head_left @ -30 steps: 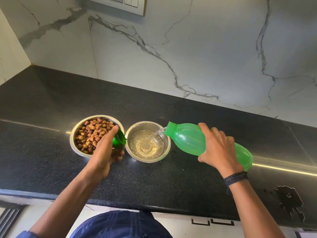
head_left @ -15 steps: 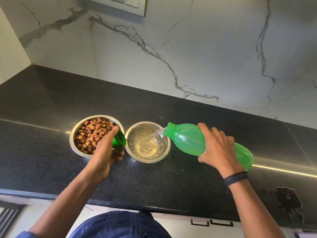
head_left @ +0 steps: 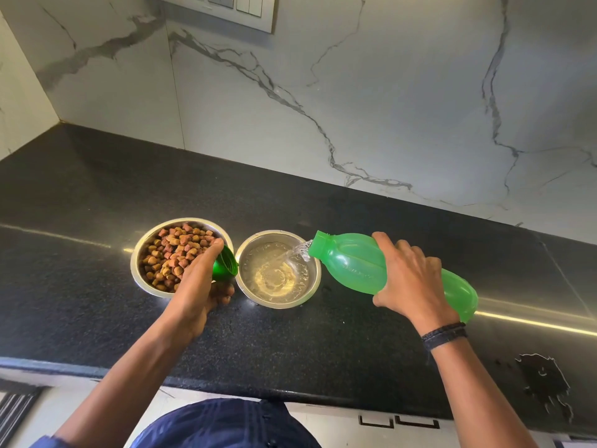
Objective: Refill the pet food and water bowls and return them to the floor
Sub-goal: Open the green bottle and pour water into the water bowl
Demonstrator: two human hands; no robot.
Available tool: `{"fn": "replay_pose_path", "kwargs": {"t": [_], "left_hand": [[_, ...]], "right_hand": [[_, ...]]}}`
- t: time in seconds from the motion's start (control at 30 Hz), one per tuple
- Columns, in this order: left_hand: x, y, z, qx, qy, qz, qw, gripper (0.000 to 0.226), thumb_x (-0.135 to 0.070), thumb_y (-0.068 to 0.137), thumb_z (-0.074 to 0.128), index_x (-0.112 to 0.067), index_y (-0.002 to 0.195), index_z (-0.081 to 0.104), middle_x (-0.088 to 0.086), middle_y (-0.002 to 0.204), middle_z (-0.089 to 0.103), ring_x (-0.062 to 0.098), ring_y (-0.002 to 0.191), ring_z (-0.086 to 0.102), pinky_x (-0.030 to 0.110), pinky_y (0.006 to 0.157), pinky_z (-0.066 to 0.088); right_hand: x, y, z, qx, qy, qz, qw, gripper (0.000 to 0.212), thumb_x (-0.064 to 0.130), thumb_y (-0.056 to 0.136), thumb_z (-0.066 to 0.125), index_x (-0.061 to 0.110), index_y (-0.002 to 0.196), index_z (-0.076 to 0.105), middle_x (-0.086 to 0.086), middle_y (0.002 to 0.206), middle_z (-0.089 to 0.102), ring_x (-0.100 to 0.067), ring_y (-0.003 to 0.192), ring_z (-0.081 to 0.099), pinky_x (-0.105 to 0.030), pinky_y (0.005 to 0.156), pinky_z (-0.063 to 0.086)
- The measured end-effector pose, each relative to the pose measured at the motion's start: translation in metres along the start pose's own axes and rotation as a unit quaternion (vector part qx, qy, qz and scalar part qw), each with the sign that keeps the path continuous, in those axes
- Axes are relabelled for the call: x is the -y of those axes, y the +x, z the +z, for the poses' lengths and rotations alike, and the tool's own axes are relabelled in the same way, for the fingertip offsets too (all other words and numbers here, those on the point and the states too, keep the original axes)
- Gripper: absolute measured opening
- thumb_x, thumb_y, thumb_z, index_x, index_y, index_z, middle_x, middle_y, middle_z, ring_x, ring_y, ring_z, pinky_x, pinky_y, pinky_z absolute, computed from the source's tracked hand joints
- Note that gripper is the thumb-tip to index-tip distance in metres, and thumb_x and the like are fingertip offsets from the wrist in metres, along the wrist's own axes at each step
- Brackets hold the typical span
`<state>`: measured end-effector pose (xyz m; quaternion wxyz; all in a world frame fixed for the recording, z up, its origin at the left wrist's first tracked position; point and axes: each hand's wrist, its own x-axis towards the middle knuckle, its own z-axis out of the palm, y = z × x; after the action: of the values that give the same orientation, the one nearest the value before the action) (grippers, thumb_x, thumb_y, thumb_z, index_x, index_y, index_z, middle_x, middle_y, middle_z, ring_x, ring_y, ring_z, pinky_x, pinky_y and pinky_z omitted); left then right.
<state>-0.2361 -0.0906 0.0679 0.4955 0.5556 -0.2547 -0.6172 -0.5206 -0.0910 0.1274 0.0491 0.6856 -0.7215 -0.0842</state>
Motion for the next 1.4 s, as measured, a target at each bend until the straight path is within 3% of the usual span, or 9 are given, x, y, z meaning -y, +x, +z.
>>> {"fn": "replay_pose_path", "kwargs": {"t": [0.23, 1.4], "left_hand": [[0.0001, 0.0006, -0.0002, -0.004, -0.006, -0.004, 1.0, 0.022, -0.046, 0.093, 0.054, -0.025, 0.102, 0.055, 0.011, 0.089, 0.06, 0.019, 0.063, 0.053, 0.03, 0.056, 0.042], [0.0029, 0.0059, -0.0005, -0.003, -0.009, -0.002, 1.0, 0.024, -0.045, 0.093, 0.054, -0.023, 0.103, 0.057, 0.012, 0.089, 0.059, 0.02, 0.065, 0.052, 0.03, 0.056, 0.041]], "right_hand": [[0.0006, 0.0015, 0.0004, 0.001, -0.004, -0.004, 1.0, 0.108, 0.034, 0.059, 0.085, 0.029, 0.145, 0.02, -0.005, 0.118, 0.055, -0.028, 0.11, 0.055, -0.047, 0.088, 0.045], [-0.0007, 0.0089, -0.0034, 0.005, -0.016, -0.009, 1.0, 0.109, 0.034, 0.059, 0.085, 0.029, 0.145, 0.018, -0.005, 0.12, 0.054, -0.028, 0.112, 0.055, -0.048, 0.089, 0.045]]}}
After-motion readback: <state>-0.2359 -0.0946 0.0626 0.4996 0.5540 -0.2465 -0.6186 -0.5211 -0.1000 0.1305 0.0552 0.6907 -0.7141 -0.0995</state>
